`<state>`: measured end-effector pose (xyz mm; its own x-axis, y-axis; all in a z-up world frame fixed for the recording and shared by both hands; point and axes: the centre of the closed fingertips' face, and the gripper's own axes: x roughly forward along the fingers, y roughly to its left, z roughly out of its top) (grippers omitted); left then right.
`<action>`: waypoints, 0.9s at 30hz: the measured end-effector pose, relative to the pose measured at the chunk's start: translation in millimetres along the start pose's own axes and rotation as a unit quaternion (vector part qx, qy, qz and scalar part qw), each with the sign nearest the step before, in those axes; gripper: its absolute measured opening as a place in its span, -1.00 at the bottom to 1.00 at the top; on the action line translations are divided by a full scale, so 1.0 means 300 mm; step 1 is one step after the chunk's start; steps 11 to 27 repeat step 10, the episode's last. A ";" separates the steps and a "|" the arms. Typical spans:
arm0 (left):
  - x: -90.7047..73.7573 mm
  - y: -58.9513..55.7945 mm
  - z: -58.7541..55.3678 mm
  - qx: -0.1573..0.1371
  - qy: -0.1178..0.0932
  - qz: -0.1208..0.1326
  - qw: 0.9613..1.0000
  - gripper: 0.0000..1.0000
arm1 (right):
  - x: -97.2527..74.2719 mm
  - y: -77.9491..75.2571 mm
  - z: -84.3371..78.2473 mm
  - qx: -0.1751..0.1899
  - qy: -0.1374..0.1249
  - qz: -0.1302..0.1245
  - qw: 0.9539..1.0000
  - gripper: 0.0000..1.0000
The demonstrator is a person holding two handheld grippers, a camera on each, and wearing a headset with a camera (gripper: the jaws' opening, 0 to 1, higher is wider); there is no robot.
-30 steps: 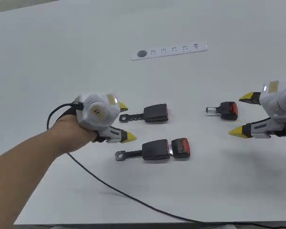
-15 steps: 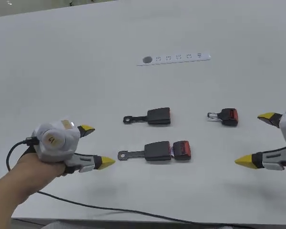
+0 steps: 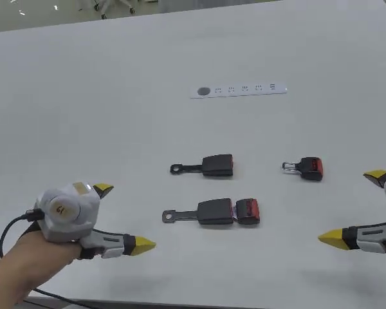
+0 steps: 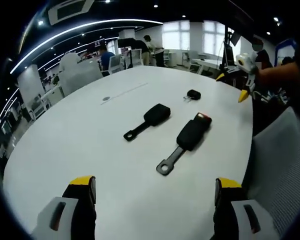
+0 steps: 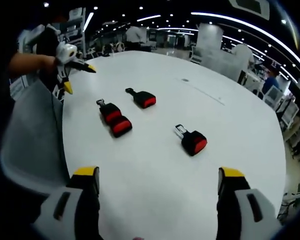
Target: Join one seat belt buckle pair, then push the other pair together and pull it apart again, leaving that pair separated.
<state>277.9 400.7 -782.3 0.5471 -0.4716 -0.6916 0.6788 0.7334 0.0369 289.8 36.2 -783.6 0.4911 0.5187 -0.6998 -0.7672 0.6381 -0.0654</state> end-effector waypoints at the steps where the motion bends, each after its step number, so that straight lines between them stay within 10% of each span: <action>1: -0.001 0.003 0.000 -0.002 -0.002 0.002 1.000 1.00 | -0.002 0.003 0.001 0.001 0.000 0.000 1.000 1.00; 27: -0.015 0.014 0.011 -0.014 -0.015 0.020 1.000 1.00 | -0.005 0.018 0.011 0.039 -0.013 -0.009 0.999 1.00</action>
